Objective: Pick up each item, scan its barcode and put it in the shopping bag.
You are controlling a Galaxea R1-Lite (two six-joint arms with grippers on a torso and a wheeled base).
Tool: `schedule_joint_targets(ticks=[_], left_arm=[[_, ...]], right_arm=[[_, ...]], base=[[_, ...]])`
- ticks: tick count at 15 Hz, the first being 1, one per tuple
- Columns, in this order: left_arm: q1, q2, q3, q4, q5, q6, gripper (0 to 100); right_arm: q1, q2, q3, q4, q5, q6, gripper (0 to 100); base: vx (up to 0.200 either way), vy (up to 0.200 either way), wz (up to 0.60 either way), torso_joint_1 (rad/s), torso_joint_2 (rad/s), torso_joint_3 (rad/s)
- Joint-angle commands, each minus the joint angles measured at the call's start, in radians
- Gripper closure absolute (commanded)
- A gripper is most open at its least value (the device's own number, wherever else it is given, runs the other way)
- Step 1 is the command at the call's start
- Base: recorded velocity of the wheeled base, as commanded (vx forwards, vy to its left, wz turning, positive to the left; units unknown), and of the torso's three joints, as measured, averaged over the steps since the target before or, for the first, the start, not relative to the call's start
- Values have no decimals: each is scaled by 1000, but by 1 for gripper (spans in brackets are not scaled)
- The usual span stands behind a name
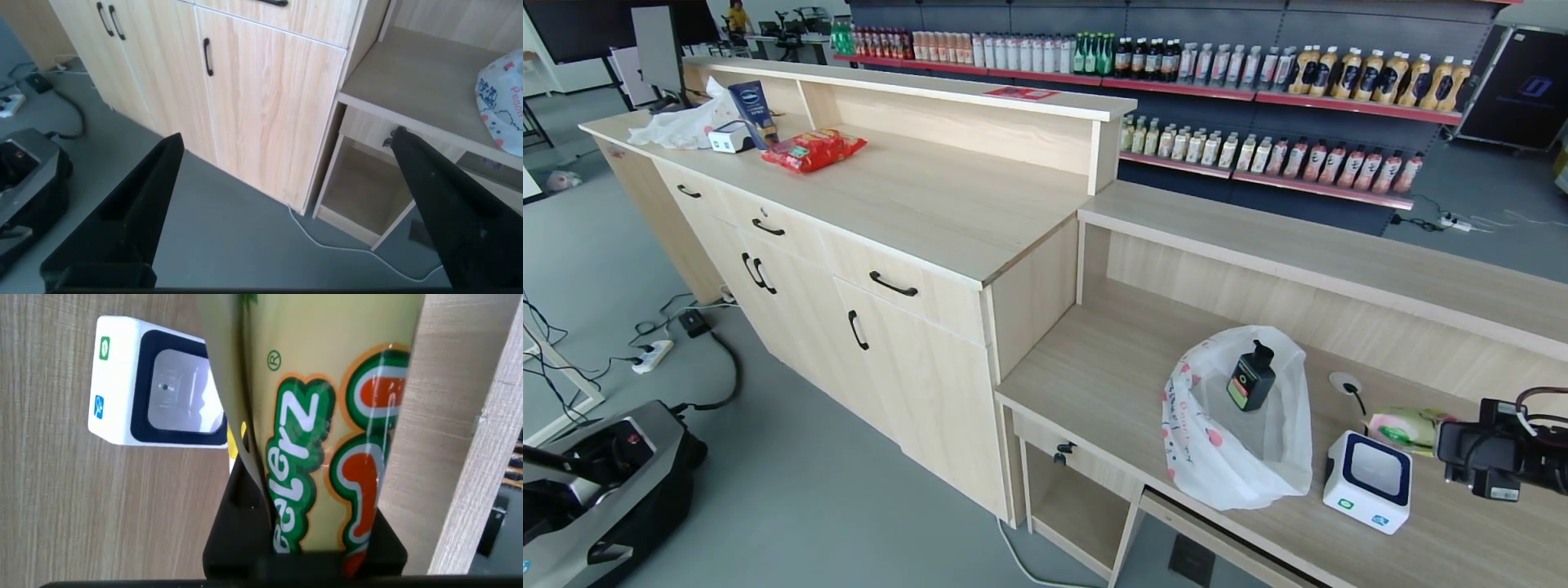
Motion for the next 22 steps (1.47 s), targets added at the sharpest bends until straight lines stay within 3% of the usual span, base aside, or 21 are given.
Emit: schedule_joint_targets(ticks=[1, 7, 13, 22], left_arm=[[0, 1, 0, 0, 0, 0, 0], [0, 1, 0, 0, 0, 0, 0], [0, 1, 0, 0, 0, 0, 0], [0, 1, 0, 0, 1, 0, 0]], right_arm=[[2, 32, -6, -3, 0, 1, 100], [26, 115, -72, -24, 3, 19, 100], [95, 227, -99, -207, 3, 144, 100], [97, 265, -121, -234, -5, 159, 100]], base=[[0, 0, 0, 0, 0, 0], [0, 0, 0, 0, 0, 0], [0, 0, 0, 0, 0, 0], [0, 0, 0, 0, 0, 0]])
